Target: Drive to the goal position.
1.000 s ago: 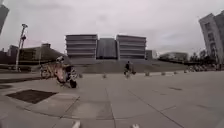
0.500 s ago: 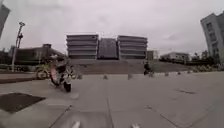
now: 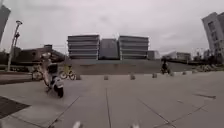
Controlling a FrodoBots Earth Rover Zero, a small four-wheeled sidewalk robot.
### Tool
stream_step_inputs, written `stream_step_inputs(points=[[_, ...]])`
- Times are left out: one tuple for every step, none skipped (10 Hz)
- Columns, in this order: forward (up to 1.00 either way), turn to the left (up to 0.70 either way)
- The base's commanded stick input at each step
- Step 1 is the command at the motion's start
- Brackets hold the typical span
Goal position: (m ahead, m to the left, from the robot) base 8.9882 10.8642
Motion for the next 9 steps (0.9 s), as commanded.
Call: stream_step_inputs(points=[[1.00, 0.00], [1.00, 0.00], [1.00, 0.00], [1.00, 0.00], [1.00, 0.01], [1.00, 0.01], [1.00, 0.00], [1.00, 0.02], [1.00, 0.02]])
